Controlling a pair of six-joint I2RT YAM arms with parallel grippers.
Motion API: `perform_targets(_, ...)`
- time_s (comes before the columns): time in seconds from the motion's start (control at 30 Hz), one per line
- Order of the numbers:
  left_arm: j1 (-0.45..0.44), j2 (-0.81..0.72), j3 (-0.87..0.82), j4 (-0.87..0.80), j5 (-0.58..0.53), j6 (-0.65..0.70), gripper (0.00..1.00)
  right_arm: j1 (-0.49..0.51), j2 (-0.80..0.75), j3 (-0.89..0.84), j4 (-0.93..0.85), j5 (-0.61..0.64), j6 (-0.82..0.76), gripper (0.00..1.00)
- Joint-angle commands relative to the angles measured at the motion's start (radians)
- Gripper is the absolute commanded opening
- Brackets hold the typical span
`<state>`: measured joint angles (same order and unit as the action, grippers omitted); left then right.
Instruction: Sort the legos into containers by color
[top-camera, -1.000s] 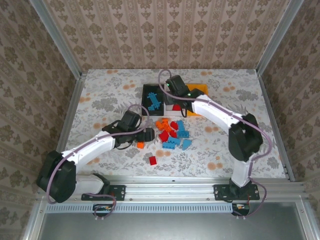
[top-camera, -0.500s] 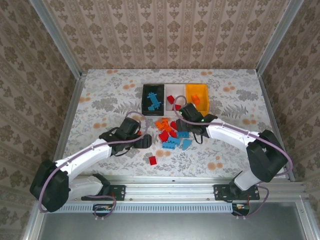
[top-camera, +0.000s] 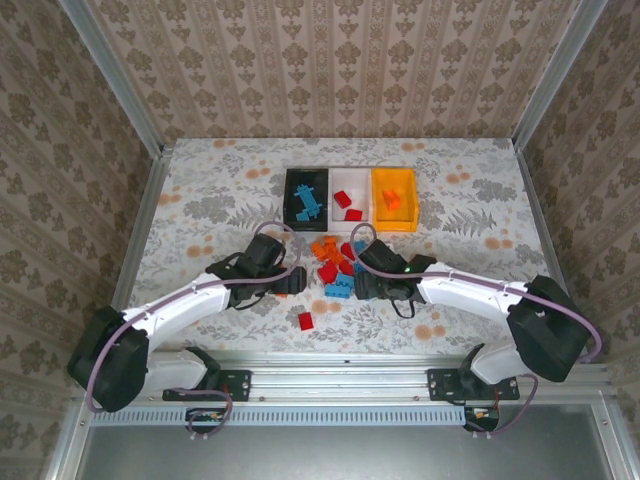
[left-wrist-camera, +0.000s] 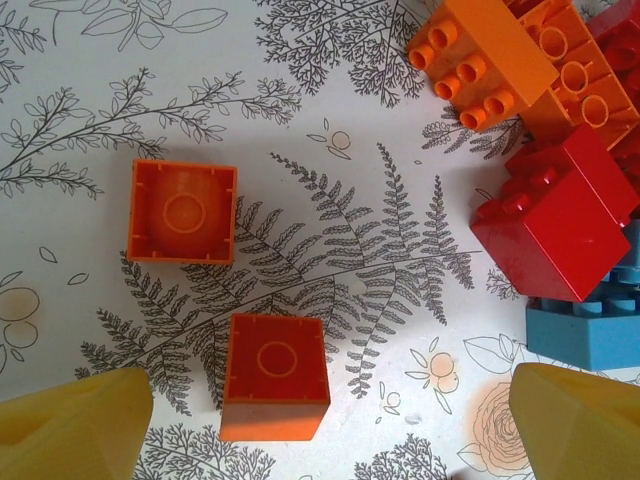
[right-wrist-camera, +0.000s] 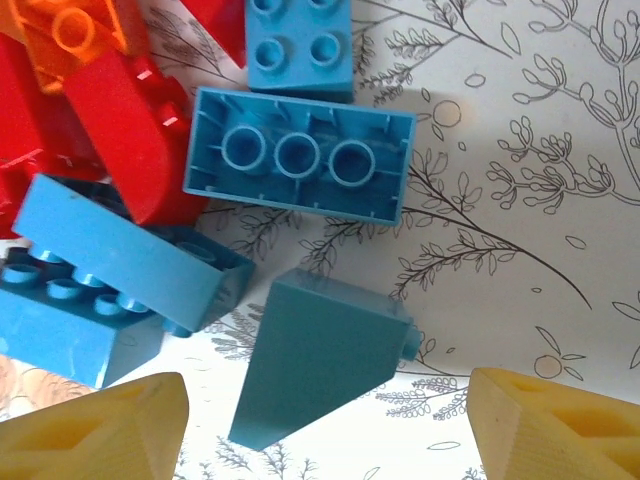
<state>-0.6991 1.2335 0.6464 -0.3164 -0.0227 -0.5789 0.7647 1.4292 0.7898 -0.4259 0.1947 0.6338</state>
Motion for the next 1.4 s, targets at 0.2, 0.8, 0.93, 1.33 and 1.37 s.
perform_targets(0.2,0.007,-0.033,0.012,-0.001,-0.012,0.005,0.95,-0.031,0.086,-0.013,0.035,0.029,-0.007,0.72)
perform_targets(0.8,0.024,-0.032,0.033,-0.011,-0.013,0.013,0.95,-0.059,0.089,-0.043,0.079,0.065,-0.024,0.39)
perform_targets(0.93,0.055,-0.044,0.036,-0.006,0.01,0.015,0.96,-0.023,-0.012,-0.021,-0.017,0.152,-0.028,0.39)
perform_targets(1.33,0.406,-0.112,-0.052,0.117,0.206,-0.107,0.99,0.027,0.267,0.486,-0.031,0.208,-0.277,0.39)
perform_targets(1.37,0.435,-0.114,-0.061,0.116,0.228,-0.114,0.99,0.025,0.319,0.555,-0.036,0.221,-0.315,0.39)
